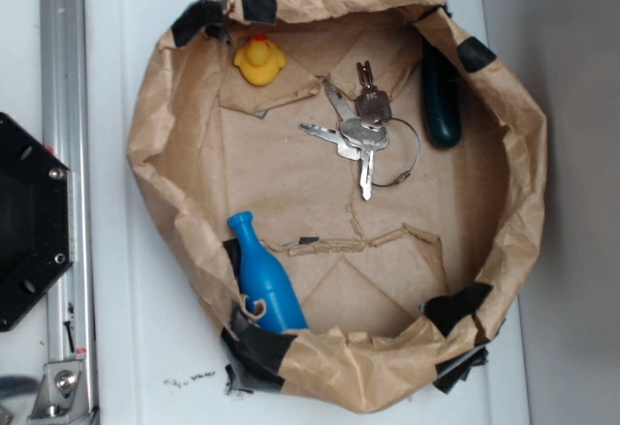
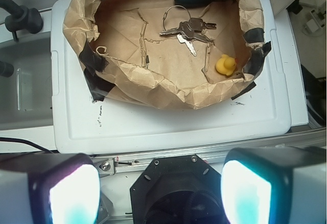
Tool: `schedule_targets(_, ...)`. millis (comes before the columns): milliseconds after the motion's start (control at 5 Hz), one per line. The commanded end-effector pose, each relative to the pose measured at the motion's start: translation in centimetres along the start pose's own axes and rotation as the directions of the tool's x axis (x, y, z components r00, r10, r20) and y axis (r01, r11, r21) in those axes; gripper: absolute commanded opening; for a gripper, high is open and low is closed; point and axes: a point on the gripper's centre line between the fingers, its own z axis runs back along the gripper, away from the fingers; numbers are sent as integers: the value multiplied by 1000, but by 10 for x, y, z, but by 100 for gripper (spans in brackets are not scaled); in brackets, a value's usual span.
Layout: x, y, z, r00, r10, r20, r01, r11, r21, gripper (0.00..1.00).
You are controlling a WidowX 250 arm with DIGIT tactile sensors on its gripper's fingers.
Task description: Grab the yellow duck.
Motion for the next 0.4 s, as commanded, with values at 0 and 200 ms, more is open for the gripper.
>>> schedule_targets(0, 0, 0, 0, 1000, 0, 0, 0, 1000, 0, 100)
schedule_targets(200, 29, 13, -23, 995, -51, 82, 44, 996, 82, 100)
